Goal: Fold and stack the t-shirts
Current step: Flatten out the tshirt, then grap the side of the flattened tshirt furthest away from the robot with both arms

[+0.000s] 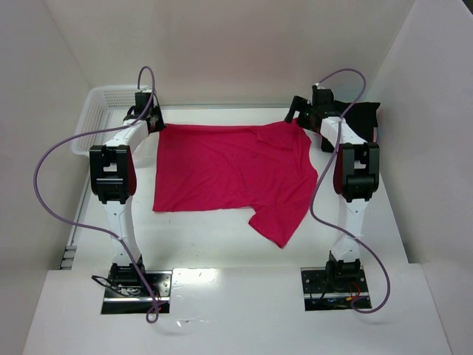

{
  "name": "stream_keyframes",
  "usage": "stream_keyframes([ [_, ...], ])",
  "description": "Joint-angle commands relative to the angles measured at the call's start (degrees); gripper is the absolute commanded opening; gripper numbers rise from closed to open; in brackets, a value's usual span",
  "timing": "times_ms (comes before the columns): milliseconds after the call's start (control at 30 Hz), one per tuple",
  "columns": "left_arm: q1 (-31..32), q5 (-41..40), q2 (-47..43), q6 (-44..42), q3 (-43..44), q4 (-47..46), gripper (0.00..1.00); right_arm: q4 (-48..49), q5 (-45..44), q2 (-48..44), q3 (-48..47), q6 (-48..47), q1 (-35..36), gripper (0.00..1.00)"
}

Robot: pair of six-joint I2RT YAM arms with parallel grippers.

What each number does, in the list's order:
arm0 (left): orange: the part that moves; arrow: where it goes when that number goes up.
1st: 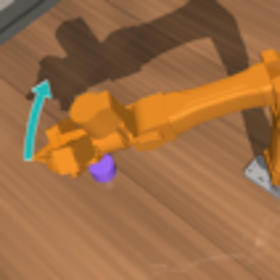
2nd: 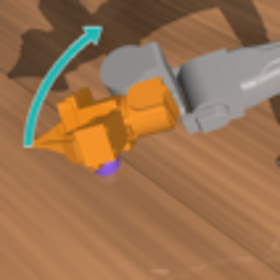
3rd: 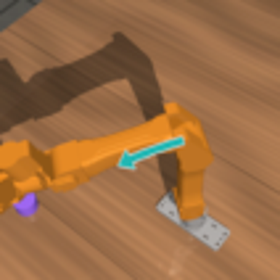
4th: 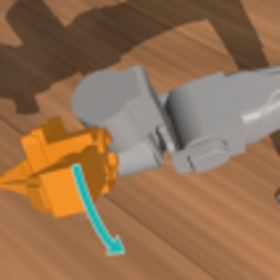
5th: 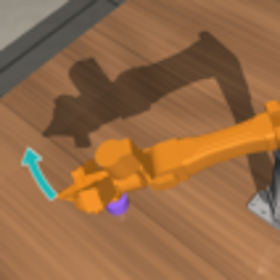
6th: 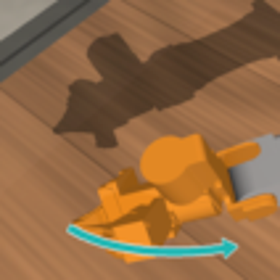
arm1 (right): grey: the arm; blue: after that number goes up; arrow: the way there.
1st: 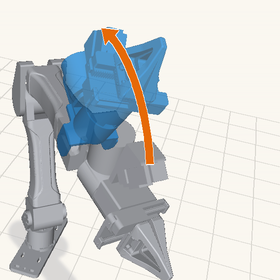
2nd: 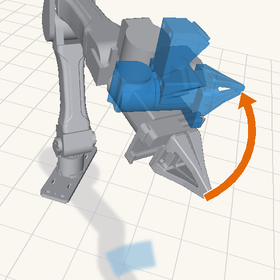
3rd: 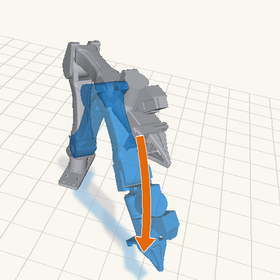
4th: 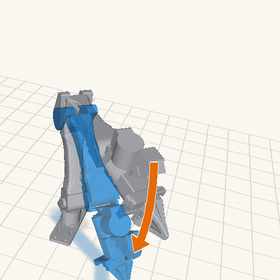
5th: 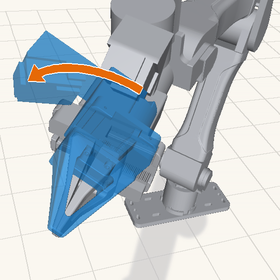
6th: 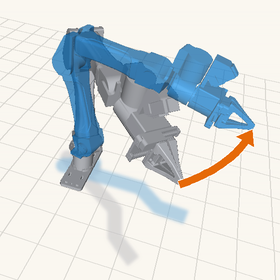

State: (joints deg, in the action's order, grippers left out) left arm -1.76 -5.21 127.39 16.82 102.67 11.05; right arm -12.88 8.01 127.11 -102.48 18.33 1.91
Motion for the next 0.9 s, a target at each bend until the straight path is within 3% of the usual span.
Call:
stream_keyframes([
  [0, -0.53, 0.91, 0.49, -0.03, 2.44, -1.47, 0.00, 0.84, 2.62, -5.91, 4.03, 0.21, 1.77, 0.98],
  [133, -0.53, 1.43, 0.49, -0.03, 2.44, -1.47, 0.00, 2.68, 5.07, -5.91, 8.07, 2.67, 1.78, 0.86],
  [267, -0.53, 1.43, 0.49, -0.03, 1.92, -2.00, 0.00, 5.15, 5.70, -5.91, 9.22, 3.38, 1.78, 0.81],
  [867, -0.53, 0.91, 0.49, -0.56, 1.92, -2.00, 0.00, 2.25, 1.84, 1.91, 3.07, 2.85, 1.78, 0.80],
])
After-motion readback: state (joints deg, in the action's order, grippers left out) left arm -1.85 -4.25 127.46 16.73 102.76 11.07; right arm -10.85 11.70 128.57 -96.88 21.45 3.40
